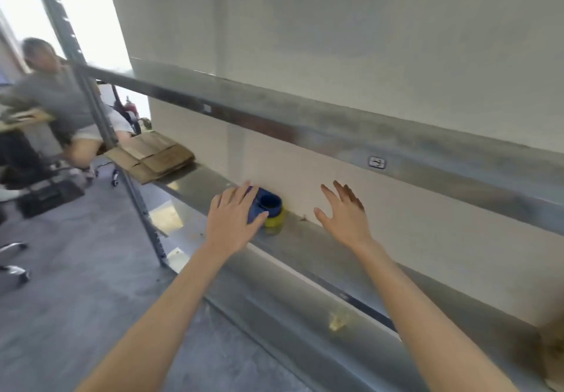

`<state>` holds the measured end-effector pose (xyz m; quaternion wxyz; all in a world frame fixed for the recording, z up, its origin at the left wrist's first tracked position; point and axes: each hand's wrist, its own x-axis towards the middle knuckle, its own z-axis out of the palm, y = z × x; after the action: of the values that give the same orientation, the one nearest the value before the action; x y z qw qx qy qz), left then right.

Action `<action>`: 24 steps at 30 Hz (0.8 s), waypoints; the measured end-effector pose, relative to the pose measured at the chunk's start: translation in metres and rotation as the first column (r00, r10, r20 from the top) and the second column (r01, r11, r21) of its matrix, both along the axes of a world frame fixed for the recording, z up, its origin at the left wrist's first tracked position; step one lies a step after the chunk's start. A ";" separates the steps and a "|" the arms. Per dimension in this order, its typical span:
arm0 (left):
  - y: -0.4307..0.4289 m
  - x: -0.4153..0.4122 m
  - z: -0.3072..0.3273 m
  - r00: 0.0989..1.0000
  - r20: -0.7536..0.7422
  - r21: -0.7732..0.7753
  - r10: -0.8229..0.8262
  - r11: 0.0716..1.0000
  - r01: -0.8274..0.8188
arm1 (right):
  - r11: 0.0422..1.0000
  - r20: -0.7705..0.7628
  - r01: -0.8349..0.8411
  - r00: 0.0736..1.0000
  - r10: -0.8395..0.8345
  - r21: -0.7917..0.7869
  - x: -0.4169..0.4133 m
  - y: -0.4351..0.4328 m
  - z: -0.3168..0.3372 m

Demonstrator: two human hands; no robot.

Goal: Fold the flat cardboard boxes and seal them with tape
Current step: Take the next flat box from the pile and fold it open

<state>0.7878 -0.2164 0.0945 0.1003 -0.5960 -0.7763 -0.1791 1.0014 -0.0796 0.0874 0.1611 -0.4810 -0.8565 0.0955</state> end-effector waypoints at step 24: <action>0.049 -0.433 -0.039 0.947 0.104 -0.040 0.304 0.953 -0.302 | 0.922 -0.075 -0.362 0.932 0.354 -0.140 -0.501 0.089 -0.018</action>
<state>0.3549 -0.1675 0.0554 0.0773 -0.4602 -0.8650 -0.1846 0.5006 0.0095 0.0698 0.1244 -0.3249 -0.9160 0.1996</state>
